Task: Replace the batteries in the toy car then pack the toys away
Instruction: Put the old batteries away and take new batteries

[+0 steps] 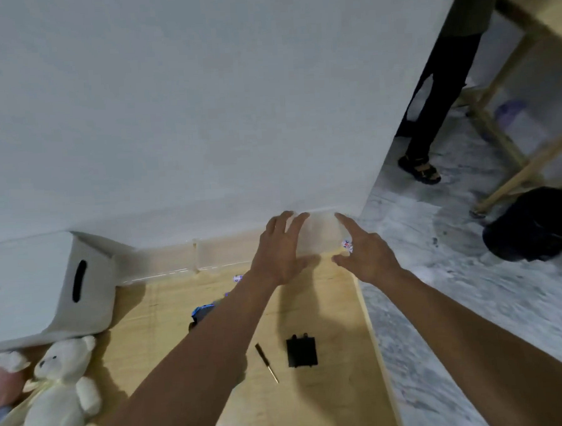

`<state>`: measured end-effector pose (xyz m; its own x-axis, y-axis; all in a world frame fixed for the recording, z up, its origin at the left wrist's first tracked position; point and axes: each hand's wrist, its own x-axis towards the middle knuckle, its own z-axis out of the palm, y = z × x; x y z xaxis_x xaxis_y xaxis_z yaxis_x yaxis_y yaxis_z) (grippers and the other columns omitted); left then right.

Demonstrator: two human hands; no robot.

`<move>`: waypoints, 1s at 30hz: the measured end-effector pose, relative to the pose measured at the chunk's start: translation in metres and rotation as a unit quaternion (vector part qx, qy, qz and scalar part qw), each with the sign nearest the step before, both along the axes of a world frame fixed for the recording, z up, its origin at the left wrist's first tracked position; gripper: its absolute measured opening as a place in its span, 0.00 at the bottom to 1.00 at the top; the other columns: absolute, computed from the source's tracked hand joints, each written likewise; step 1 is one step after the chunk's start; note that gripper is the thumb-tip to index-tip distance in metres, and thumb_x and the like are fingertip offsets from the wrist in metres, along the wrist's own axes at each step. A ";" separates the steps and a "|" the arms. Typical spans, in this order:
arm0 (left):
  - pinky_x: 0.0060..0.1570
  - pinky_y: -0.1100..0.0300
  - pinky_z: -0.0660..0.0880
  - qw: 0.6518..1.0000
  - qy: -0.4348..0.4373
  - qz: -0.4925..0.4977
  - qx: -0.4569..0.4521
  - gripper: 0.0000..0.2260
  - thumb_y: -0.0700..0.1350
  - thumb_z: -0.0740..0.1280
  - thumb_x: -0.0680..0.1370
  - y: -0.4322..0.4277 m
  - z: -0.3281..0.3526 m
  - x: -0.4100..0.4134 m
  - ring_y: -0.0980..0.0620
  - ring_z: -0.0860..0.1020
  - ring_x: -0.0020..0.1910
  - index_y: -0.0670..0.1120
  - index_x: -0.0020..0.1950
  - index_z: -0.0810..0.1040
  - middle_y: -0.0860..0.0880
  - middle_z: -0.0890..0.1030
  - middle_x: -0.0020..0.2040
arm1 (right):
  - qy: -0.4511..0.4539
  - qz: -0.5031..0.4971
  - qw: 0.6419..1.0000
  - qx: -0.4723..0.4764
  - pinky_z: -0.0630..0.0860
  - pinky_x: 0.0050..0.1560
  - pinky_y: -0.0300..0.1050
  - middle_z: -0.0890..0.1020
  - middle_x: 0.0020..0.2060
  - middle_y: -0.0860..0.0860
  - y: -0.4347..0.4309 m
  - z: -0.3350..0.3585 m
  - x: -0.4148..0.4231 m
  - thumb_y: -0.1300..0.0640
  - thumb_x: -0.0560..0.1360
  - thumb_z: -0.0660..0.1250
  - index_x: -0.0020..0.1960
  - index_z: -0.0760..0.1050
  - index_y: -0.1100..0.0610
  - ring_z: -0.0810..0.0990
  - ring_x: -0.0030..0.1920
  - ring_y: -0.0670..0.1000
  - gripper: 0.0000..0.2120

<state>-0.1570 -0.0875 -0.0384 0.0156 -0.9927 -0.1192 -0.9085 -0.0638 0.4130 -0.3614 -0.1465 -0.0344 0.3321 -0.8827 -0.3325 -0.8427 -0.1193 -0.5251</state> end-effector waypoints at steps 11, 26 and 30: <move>0.65 0.42 0.73 0.982 -0.154 0.013 -0.104 0.35 0.55 0.69 0.78 -0.006 -0.050 -0.012 0.38 0.68 0.72 0.45 0.81 0.64 0.43 0.69 0.77 | -0.109 -0.008 0.993 -0.038 0.80 0.44 0.50 0.78 0.32 0.47 -0.017 -0.045 0.010 0.44 0.74 0.73 0.76 0.51 0.29 0.80 0.38 0.53 0.41; 0.64 0.42 0.74 0.978 -0.177 -0.015 -0.110 0.31 0.57 0.59 0.81 -0.009 -0.053 -0.006 0.38 0.68 0.72 0.44 0.81 0.65 0.42 0.68 0.78 | -0.154 0.015 0.988 -0.028 0.76 0.39 0.46 0.73 0.27 0.47 -0.032 -0.052 0.001 0.45 0.72 0.76 0.78 0.53 0.36 0.75 0.31 0.49 0.43; 0.64 0.43 0.76 0.982 -0.152 -0.033 -0.109 0.30 0.58 0.55 0.83 -0.007 -0.049 0.002 0.38 0.69 0.73 0.44 0.81 0.66 0.43 0.69 0.78 | -0.161 -0.014 0.987 -0.017 0.80 0.47 0.54 0.72 0.28 0.45 -0.029 -0.058 0.003 0.44 0.71 0.77 0.78 0.53 0.35 0.75 0.34 0.50 0.45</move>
<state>-0.1545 -0.0948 -0.0869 -0.0484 -0.9943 0.0955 -0.9910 0.0597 0.1202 -0.3587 -0.1752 -0.0923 0.3912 -0.9018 -0.1837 -0.6367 -0.1211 -0.7615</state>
